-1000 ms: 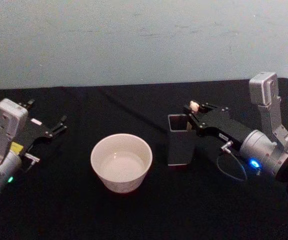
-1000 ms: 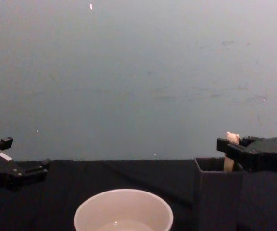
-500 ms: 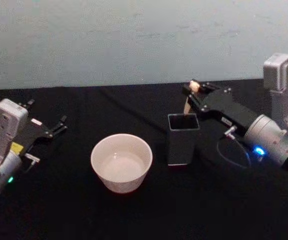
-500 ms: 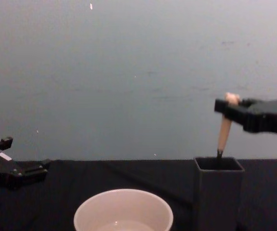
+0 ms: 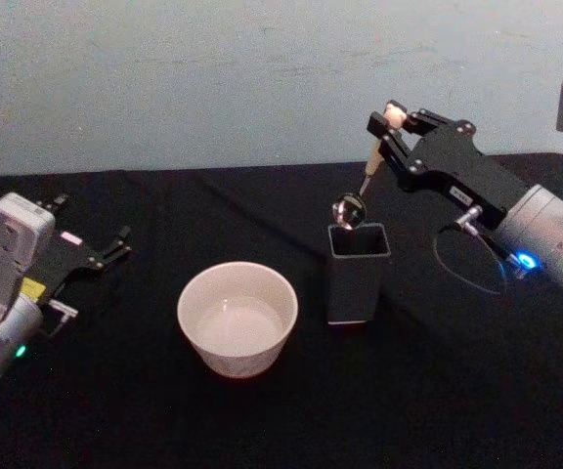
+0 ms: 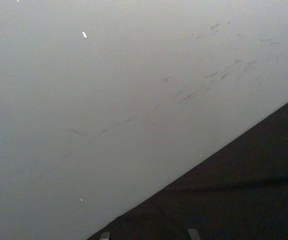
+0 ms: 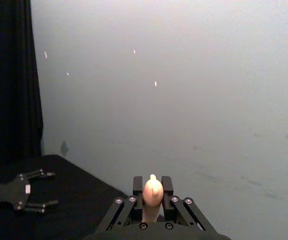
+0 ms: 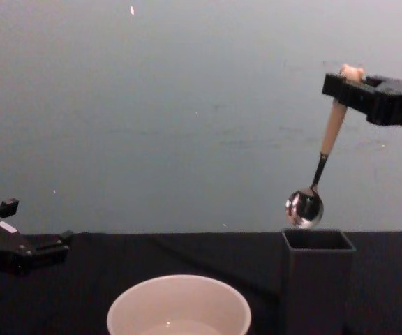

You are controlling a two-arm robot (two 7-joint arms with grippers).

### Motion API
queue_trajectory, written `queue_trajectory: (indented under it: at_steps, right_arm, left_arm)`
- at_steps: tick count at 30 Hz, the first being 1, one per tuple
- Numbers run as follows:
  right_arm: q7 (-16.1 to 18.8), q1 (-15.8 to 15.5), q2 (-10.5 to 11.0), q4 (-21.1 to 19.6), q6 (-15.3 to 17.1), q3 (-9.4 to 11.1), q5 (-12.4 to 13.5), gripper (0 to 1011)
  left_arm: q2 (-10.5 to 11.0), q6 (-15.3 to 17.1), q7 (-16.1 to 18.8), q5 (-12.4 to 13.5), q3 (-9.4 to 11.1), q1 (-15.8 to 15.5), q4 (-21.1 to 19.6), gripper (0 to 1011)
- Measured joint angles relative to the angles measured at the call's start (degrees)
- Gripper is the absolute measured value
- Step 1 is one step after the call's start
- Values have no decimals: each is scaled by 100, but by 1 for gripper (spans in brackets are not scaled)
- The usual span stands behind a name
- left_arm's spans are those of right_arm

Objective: Pick up the stirring spoon with one hand, stir inside the cup, then place it back in its original position.

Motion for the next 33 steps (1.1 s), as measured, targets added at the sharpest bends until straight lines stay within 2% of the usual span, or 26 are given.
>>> queue_trajectory:
  at_steps: [8, 16, 29, 33]
  right_arm:
    - [187, 190, -52, 120, -83, -222, -75, 214]
    - [525, 475, -308, 526, -385, -694, -245, 214]
    - [913, 607, -465, 881, -657, -1154, -350, 214]
    - [1037, 654, -532, 1110, -799, -1317, -434, 214]
  left_arm:
    - [0, 0, 0, 0, 0, 0, 0, 1001]
    - [0, 0, 0, 0, 0, 0, 0, 1001]
    - [0, 0, 0, 0, 0, 0, 0, 1001]
    - [0, 0, 0, 0, 0, 0, 0, 1001]
